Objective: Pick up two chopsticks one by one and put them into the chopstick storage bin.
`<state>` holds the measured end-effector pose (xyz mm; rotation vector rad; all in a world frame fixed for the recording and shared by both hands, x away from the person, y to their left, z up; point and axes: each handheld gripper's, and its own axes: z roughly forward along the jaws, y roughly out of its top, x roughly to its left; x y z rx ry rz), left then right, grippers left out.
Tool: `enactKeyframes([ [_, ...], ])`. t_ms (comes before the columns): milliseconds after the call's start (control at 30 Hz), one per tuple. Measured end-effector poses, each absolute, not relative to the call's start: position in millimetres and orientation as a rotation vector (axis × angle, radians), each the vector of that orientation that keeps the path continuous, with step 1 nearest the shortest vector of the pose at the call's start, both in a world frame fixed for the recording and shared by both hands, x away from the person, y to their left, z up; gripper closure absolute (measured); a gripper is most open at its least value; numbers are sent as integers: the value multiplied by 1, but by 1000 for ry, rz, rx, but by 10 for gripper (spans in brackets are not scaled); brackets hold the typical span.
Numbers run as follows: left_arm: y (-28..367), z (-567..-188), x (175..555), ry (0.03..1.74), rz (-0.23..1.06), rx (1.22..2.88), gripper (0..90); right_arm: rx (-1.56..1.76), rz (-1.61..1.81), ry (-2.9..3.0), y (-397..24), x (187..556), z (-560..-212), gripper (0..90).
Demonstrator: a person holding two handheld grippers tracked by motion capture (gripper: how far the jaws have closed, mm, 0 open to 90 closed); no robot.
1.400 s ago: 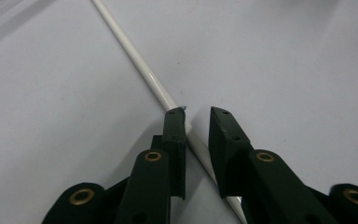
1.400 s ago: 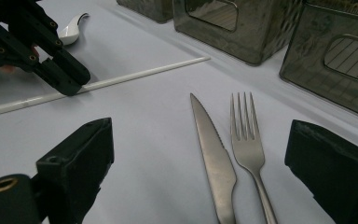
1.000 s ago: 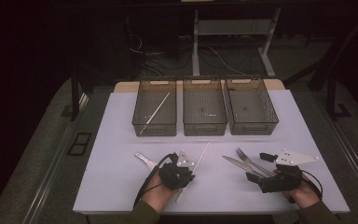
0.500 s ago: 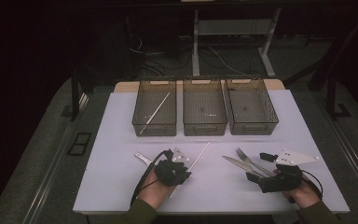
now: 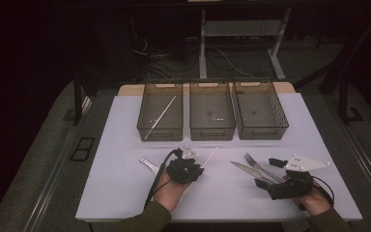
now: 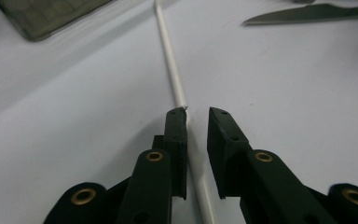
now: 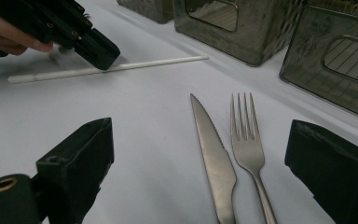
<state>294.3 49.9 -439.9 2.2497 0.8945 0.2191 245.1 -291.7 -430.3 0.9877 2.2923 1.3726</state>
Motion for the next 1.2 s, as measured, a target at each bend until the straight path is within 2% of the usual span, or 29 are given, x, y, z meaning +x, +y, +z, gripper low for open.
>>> enactKeyframes([
  [300, 49, -444, 294, 897, 205, 2248, 817, 986, 1375, 2294, -291, 245, -430, 80],
  [533, 47, -444, 292, 850, 146, 2249, 839, 984, 1377, 2295, -291, 245, -430, 80],
  [867, 42, -446, 288, 819, 131, 2243, 841, 979, 1380, 2296, -291, 245, -430, 80],
  [1033, 44, -446, 283, 821, 148, 2247, 797, 980, 1379, 2296, -291, 245, -430, 80],
  [1200, 46, -447, 283, 831, 150, 2239, 835, 978, 1380, 2300, -291, 245, -430, 80],
])
